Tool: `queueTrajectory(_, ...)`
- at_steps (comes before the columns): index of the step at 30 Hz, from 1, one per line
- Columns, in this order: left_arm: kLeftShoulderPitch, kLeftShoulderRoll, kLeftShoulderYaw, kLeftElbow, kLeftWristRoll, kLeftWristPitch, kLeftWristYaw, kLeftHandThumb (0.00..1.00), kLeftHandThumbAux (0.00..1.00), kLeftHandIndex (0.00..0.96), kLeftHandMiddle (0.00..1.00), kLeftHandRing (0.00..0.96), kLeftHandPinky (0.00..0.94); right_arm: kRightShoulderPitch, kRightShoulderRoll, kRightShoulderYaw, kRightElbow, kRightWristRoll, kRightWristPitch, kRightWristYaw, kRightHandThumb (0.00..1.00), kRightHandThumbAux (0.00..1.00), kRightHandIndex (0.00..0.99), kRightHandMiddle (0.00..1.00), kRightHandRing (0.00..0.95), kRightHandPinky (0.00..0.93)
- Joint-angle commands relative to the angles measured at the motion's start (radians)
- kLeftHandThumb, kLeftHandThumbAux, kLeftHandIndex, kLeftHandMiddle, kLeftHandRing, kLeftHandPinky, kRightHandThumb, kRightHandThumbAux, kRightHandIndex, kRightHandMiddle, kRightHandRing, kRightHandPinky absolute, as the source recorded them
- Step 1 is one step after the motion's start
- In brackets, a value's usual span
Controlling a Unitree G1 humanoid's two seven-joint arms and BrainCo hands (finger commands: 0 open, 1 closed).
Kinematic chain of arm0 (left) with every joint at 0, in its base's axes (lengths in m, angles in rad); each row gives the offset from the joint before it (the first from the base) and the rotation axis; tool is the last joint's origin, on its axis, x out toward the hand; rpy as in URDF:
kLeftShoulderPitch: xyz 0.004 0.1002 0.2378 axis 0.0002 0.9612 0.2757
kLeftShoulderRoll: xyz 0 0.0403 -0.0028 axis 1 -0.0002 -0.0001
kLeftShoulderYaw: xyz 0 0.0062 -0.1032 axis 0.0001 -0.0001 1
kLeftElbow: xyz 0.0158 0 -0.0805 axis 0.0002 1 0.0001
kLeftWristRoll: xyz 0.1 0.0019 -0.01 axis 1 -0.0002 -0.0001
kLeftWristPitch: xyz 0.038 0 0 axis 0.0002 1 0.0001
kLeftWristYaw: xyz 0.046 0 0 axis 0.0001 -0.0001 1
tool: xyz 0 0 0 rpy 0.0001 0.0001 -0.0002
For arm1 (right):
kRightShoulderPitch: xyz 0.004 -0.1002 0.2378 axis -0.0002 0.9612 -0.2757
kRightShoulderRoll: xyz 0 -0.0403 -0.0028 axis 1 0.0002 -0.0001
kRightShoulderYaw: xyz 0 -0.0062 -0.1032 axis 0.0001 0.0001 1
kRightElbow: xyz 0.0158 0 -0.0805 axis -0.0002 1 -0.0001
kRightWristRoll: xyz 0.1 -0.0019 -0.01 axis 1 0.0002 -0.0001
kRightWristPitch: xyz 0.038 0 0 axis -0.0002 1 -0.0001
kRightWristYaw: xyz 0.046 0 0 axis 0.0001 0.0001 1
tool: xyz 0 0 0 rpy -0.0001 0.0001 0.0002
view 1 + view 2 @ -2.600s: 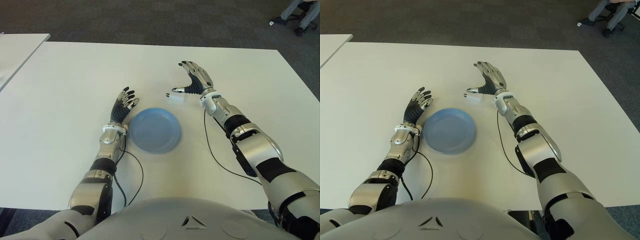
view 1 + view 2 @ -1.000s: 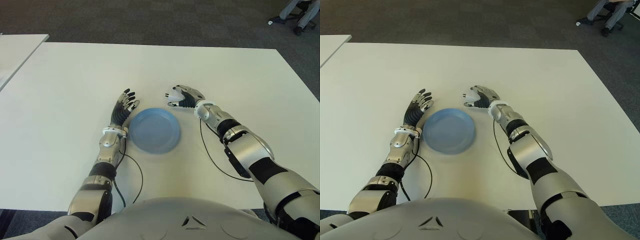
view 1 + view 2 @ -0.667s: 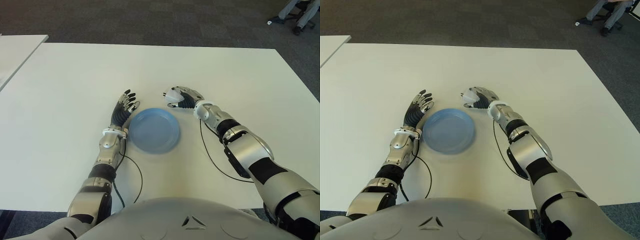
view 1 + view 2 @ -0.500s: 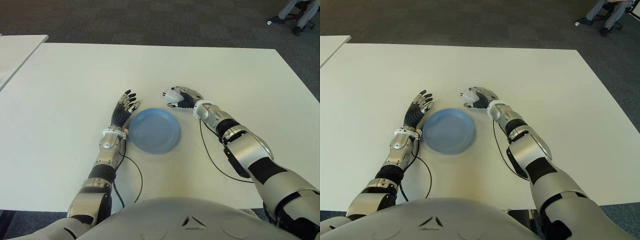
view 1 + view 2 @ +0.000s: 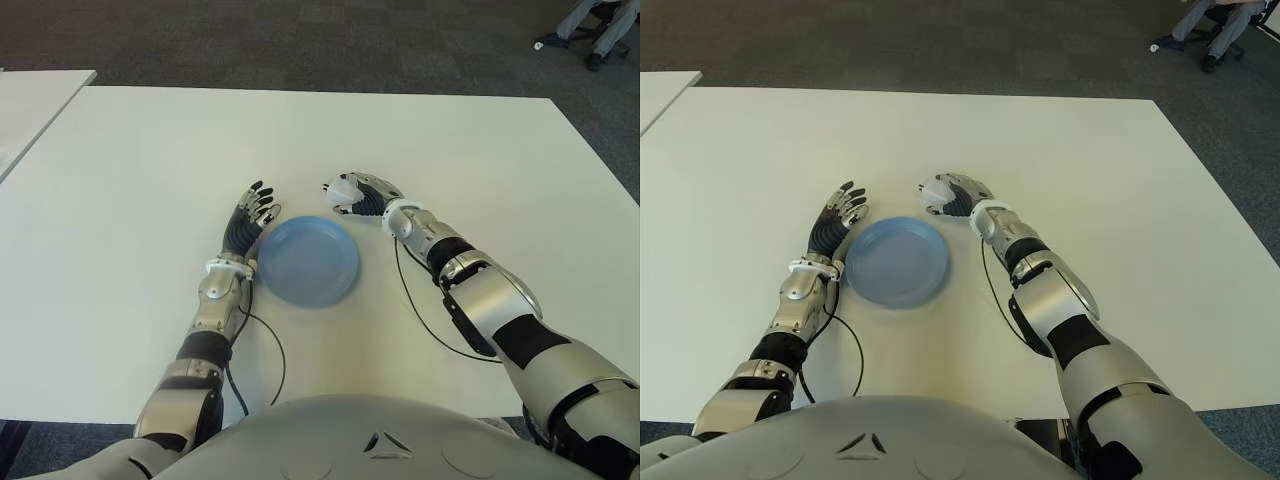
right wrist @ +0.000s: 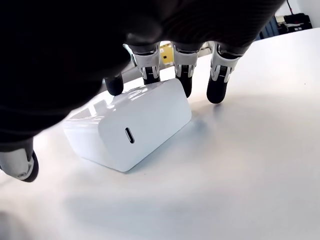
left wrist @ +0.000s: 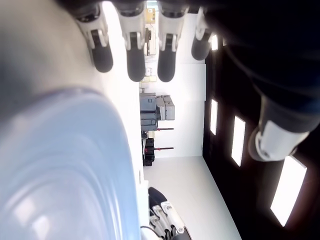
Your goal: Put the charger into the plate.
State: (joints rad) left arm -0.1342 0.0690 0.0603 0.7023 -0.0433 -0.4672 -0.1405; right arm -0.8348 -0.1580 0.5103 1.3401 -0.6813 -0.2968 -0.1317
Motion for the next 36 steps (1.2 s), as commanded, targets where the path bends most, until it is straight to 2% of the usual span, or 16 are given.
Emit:
queueTrajectory(1, 0.052, -0.005, -0.005, 0.030, -0.002, 0.054, -0.013, 0.000, 0.543, 0.046, 0.178, 0.171, 0.172, 0.073, 0.001, 0.015, 0.037, -0.008, 0.034, 0.055, 0.271, 0.427, 0.000, 0.000, 0.000, 0.016)
queueTrajectory(9, 0.054, -0.007, -0.006, 0.025, -0.006, 0.058, -0.013, 0.000, 0.548, 0.055, 0.184, 0.177, 0.177, 0.066, -0.042, 0.044, 0.033, -0.034, 0.011, 0.042, 0.214, 0.459, 0.000, 0.000, 0.000, 0.026)
queueTrajectory(16, 0.046, -0.008, -0.005, 0.036, -0.007, 0.055, -0.015, 0.000, 0.553, 0.062, 0.185, 0.177, 0.176, 0.053, -0.113, 0.102, 0.022, -0.079, -0.032, 0.012, 0.119, 0.543, 0.000, 0.000, 0.003, 0.042)
queueTrajectory(23, 0.040, -0.007, -0.002, 0.049, -0.006, 0.051, -0.010, 0.000, 0.559, 0.071, 0.191, 0.182, 0.181, 0.040, -0.229, 0.186, -0.005, -0.151, -0.140, -0.052, 0.019, 0.604, 0.000, 0.002, 0.007, 0.020)
queueTrajectory(31, 0.028, -0.004, 0.004, 0.070, -0.010, 0.045, -0.013, 0.000, 0.557, 0.079, 0.193, 0.183, 0.176, 0.023, -0.345, 0.286, -0.049, -0.240, -0.250, -0.119, 0.006, 0.595, 0.000, 0.000, 0.000, 0.000)
queueTrajectory(36, 0.024, -0.002, 0.007, 0.081, -0.015, 0.038, -0.019, 0.000, 0.552, 0.075, 0.189, 0.179, 0.172, 0.049, -0.423, 0.312, -0.098, -0.266, -0.317, -0.167, 0.018, 0.581, 0.000, 0.000, 0.000, 0.000)
